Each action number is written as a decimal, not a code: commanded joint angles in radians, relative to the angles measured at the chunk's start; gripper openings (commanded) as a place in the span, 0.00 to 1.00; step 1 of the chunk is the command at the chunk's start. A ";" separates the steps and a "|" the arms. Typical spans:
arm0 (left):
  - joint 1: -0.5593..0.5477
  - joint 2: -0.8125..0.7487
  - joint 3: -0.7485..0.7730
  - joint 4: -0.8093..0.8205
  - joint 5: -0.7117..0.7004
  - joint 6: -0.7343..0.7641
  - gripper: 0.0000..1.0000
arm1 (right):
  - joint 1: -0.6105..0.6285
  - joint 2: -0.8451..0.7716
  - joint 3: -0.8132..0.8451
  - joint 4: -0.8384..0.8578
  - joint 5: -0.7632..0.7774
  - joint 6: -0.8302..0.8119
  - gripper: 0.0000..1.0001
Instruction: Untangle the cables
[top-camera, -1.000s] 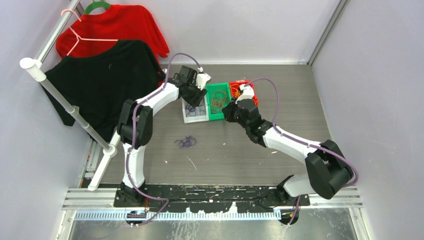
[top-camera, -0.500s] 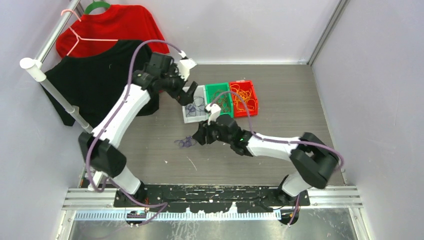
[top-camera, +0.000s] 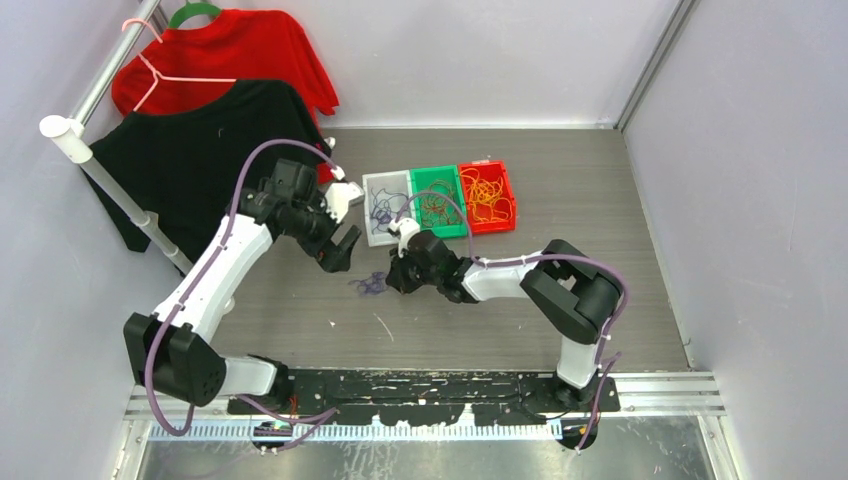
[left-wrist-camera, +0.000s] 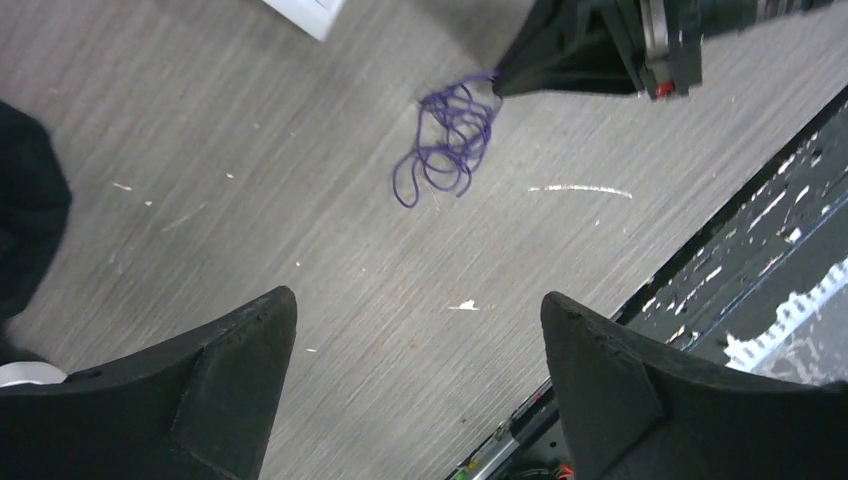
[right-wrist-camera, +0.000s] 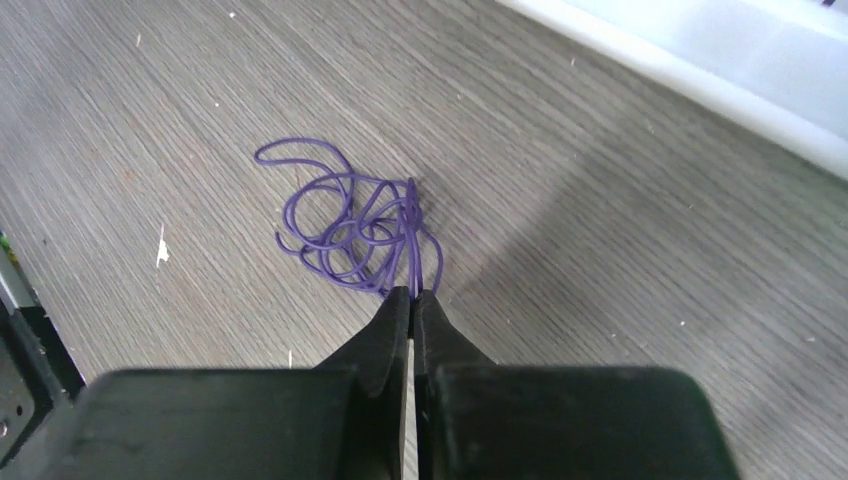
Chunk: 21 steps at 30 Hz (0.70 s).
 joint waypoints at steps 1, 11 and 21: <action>0.002 -0.063 -0.077 0.013 0.051 0.067 0.88 | 0.005 -0.071 0.020 0.113 0.013 0.007 0.02; 0.002 -0.136 -0.115 -0.046 0.250 0.123 0.63 | -0.006 -0.322 -0.061 0.162 -0.197 0.137 0.01; 0.000 -0.246 -0.158 -0.058 0.384 0.117 0.33 | -0.006 -0.416 -0.124 0.296 -0.334 0.330 0.01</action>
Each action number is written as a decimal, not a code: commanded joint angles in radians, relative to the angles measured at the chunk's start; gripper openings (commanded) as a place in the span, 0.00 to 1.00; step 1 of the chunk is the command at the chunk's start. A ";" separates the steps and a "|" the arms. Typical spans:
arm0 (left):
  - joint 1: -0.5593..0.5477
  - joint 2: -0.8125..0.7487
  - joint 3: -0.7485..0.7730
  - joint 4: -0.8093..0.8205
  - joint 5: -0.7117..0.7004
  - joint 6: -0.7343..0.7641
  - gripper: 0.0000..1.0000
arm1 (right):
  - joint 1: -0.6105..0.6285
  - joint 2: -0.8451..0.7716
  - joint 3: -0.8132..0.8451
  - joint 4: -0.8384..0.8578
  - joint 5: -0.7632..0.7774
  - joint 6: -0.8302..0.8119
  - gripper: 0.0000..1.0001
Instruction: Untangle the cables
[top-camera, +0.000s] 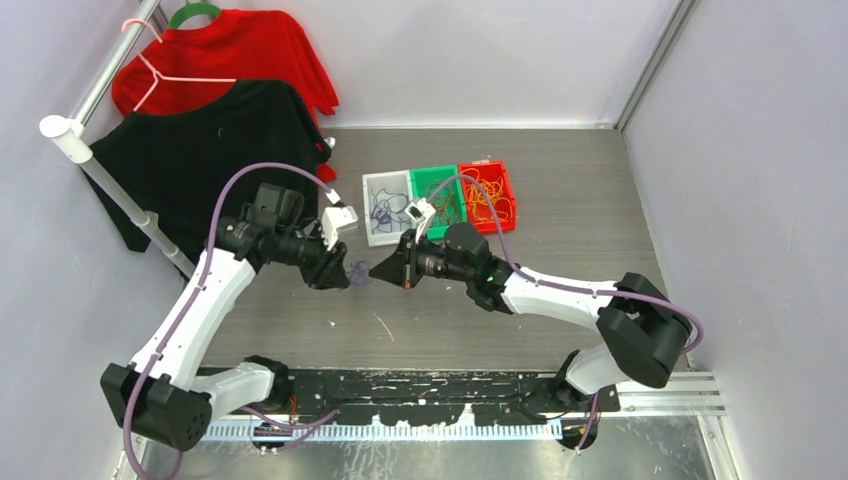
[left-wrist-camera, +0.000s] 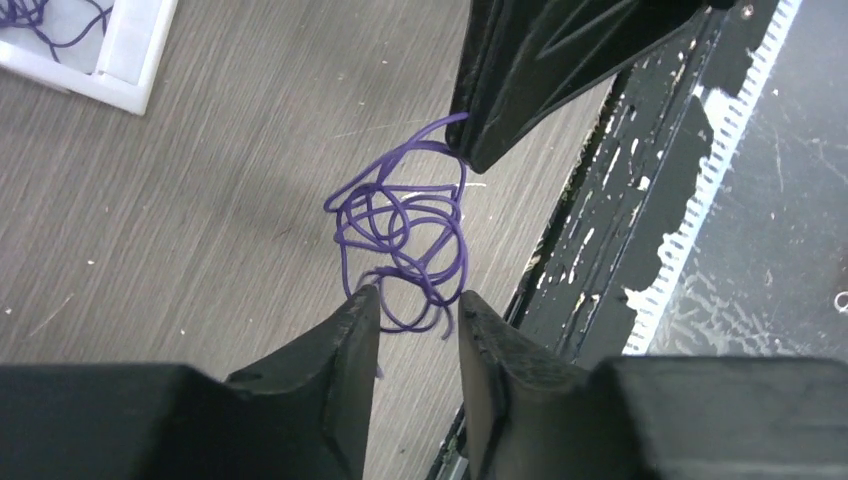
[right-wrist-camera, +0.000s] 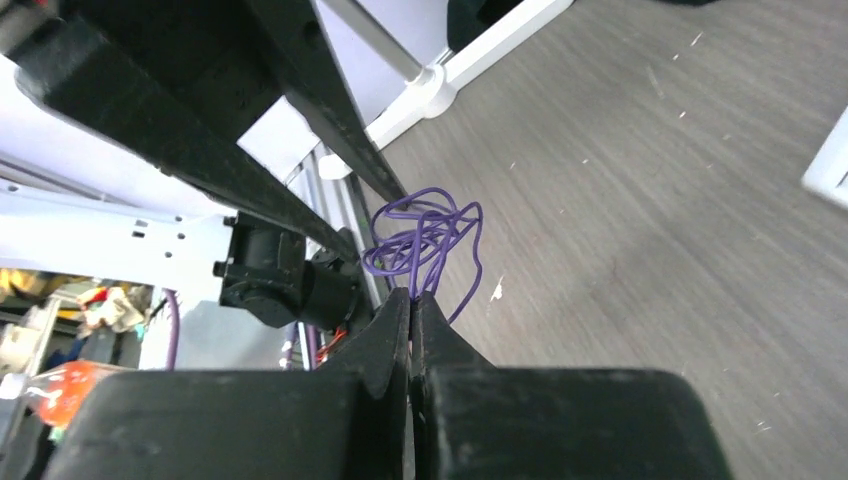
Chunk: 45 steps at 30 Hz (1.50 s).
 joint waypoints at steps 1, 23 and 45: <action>0.000 -0.049 -0.008 -0.020 0.093 0.007 0.26 | -0.004 -0.060 -0.023 0.092 -0.056 0.094 0.01; 0.000 -0.099 -0.025 -0.076 0.144 0.018 0.32 | -0.024 -0.159 -0.069 0.152 -0.061 0.175 0.01; 0.003 -0.104 0.007 0.059 0.022 -0.191 0.58 | -0.072 -0.177 -0.156 0.307 -0.056 0.322 0.01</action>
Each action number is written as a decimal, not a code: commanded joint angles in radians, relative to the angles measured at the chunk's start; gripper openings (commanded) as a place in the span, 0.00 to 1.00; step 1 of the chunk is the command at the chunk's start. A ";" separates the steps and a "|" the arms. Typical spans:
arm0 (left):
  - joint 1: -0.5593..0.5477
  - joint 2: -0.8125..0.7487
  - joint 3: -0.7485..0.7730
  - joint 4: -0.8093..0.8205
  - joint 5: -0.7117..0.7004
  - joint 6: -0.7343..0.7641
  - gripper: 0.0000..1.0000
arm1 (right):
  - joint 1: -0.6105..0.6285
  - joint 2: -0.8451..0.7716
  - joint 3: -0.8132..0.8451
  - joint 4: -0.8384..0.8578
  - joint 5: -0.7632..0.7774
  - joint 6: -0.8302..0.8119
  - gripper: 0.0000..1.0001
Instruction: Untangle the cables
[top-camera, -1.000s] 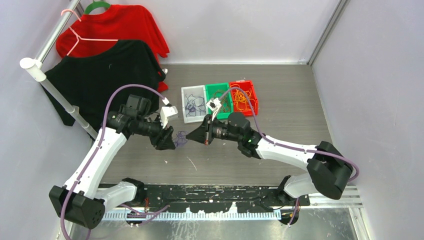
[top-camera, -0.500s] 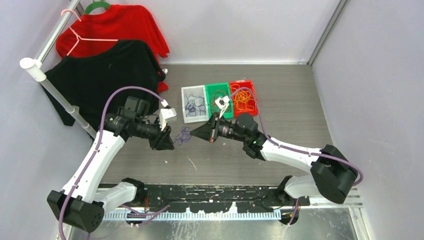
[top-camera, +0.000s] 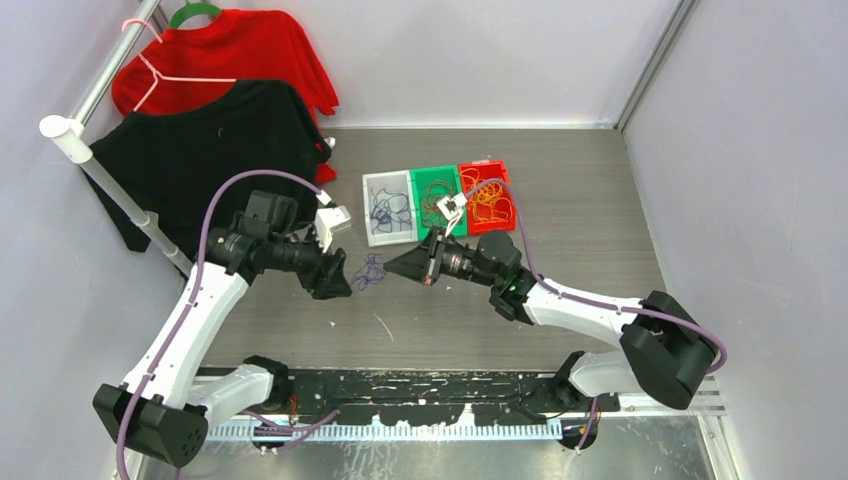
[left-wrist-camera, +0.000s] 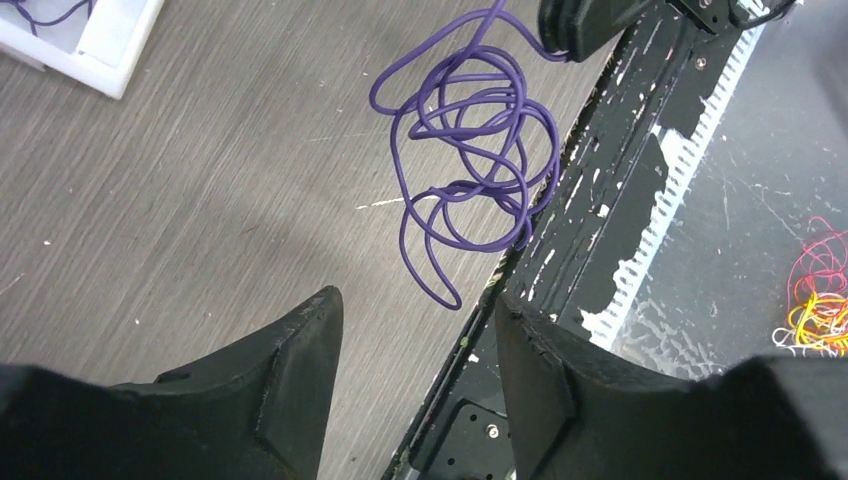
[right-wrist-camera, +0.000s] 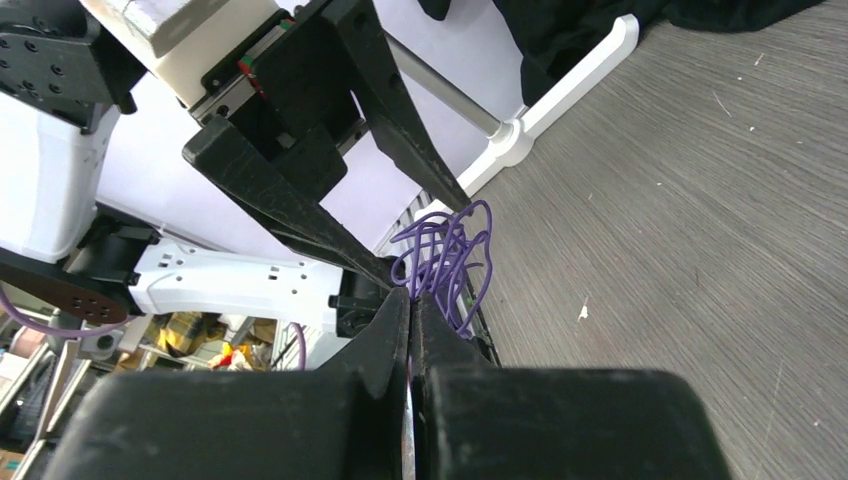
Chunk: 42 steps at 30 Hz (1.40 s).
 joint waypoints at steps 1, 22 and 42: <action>0.007 -0.005 0.052 0.048 -0.018 -0.101 0.59 | -0.008 -0.034 0.007 0.106 -0.008 0.033 0.01; 0.138 -0.047 -0.008 0.144 0.418 -0.383 0.45 | -0.013 -0.097 -0.029 0.159 0.063 0.081 0.01; 0.128 -0.067 -0.075 0.209 0.234 -0.307 0.42 | -0.012 -0.057 -0.002 0.186 0.056 0.130 0.01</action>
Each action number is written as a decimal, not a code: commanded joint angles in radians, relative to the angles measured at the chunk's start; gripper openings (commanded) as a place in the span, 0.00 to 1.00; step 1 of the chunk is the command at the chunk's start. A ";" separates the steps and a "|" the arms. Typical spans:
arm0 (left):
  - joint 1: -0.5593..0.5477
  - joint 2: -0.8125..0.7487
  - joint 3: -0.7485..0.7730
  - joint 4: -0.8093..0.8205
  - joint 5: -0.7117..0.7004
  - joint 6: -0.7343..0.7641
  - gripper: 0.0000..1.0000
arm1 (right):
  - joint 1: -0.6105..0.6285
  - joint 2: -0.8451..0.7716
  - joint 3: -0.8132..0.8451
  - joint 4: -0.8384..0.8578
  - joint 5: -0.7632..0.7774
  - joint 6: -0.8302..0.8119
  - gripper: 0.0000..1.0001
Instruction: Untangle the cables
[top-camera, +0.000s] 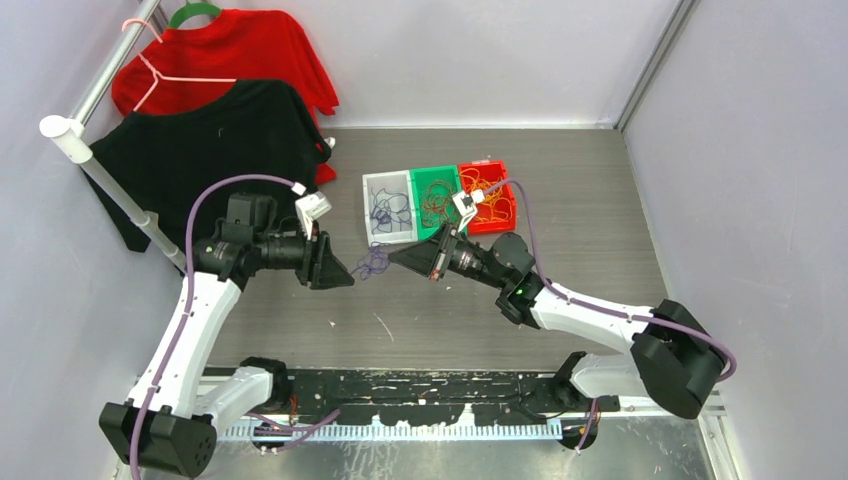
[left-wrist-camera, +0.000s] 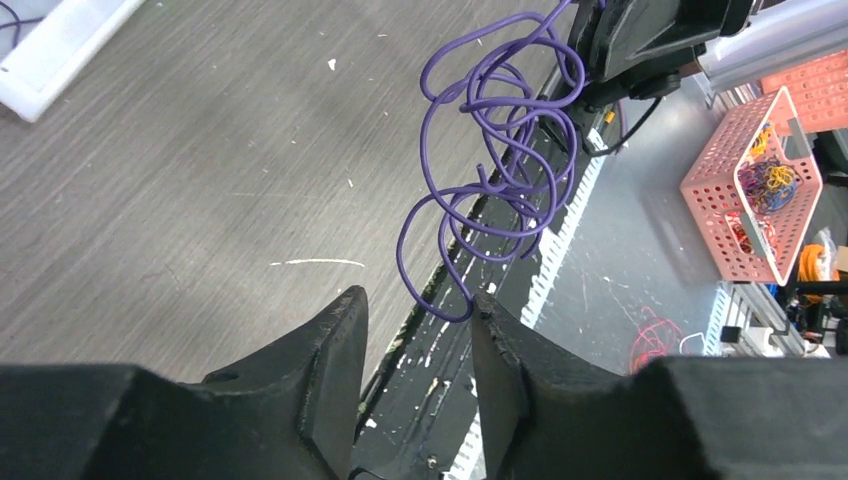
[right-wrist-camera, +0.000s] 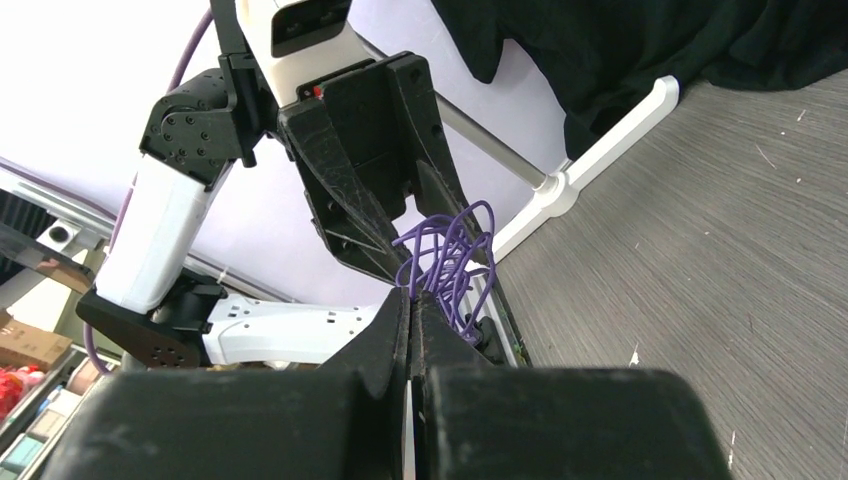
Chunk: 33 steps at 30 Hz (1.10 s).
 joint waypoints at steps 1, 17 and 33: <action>-0.009 -0.008 -0.012 0.114 -0.015 -0.036 0.40 | -0.003 0.012 0.033 0.079 0.001 0.022 0.01; -0.025 0.012 -0.037 0.168 -0.041 -0.063 0.06 | -0.003 0.046 0.037 0.124 -0.009 0.062 0.01; -0.026 -0.047 0.131 0.073 -0.504 0.066 0.00 | -0.003 0.002 -0.017 0.035 -0.006 -0.004 0.01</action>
